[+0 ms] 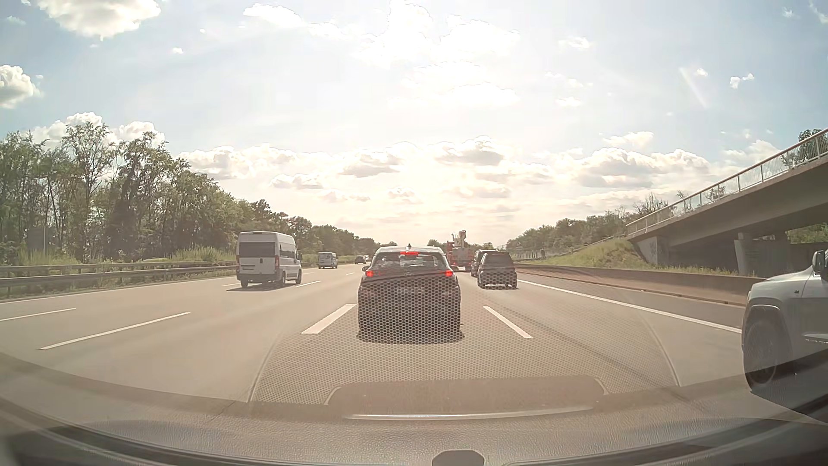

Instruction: Follow the waypoints while adhering to traffic rules and regulations

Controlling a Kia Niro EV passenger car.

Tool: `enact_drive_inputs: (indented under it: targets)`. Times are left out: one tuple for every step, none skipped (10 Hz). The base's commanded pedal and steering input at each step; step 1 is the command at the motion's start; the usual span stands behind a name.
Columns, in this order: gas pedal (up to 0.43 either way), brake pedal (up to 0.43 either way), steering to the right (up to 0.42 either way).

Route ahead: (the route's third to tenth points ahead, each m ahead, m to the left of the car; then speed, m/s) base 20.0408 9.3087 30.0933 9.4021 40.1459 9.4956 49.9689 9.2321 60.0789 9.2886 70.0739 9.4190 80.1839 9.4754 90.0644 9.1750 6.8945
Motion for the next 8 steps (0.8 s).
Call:
enact_drive_inputs:
  targets:
    - [0.000, 0.256, -0.005]
    - [0.000, 0.262, -0.005]
    - [0.000, 0.256, -0.005]
    - [0.000, 0.256, -0.005]
    - [0.000, 0.250, -0.005]
    - [0.000, 0.244, -0.005]
    - [0.000, 0.232, -0.005]
    - [0.000, 0.195, -0.005]
